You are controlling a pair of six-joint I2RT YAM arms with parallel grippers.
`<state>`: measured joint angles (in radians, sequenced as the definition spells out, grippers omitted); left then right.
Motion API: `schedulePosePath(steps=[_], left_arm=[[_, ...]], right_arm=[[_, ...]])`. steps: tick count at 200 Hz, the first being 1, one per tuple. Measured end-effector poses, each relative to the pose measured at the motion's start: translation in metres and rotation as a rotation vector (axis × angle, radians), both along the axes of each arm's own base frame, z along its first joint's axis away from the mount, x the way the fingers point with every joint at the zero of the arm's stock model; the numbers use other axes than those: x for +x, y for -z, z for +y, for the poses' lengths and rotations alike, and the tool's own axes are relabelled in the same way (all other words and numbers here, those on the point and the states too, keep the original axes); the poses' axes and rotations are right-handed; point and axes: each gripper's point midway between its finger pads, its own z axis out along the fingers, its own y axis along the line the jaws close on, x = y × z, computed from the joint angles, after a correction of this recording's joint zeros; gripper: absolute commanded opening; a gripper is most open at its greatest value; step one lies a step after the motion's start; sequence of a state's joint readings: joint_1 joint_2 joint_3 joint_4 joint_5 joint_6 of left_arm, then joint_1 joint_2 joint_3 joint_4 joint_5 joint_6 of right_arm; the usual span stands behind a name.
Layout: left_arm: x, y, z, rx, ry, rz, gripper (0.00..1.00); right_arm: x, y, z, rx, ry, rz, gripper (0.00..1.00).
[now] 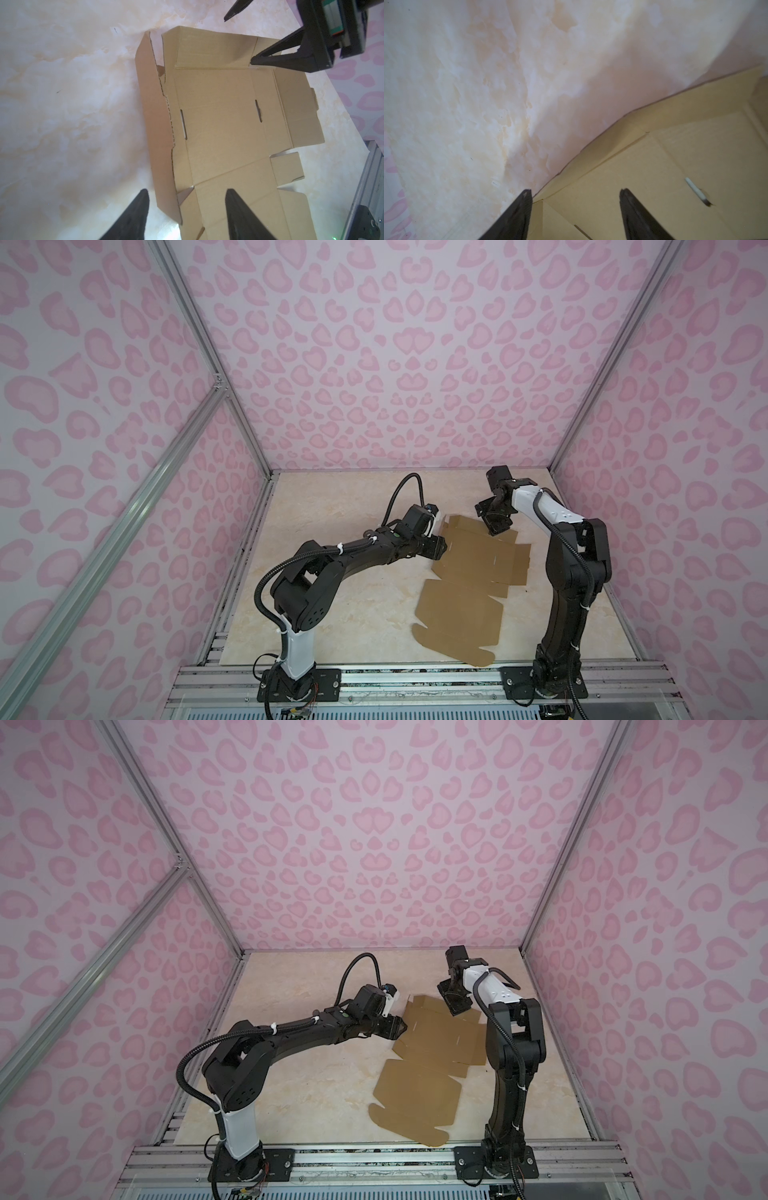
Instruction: Fold the paper box
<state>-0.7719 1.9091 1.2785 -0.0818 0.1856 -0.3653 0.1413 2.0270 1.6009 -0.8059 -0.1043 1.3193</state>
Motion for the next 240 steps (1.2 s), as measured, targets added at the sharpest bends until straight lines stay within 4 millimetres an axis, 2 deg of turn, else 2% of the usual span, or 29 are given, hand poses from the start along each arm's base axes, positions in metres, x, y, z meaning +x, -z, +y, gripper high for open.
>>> schedulePosePath(steps=[35, 151, 240], left_arm=[[-0.001, 0.004, 0.002, 0.011, -0.001, 0.001, 0.62], [-0.006, 0.012, 0.006, 0.039, -0.005, 0.002, 0.61], [-0.008, 0.013, 0.011, 0.048, -0.014, -0.002, 0.61]], right_arm=[[-0.001, 0.013, -0.005, 0.001, 0.025, 0.032, 0.66], [-0.002, 0.027, -0.008, 0.024, 0.069, 0.064, 0.58], [-0.004, 0.026, -0.002, 0.059, 0.059, 0.044, 0.42]])
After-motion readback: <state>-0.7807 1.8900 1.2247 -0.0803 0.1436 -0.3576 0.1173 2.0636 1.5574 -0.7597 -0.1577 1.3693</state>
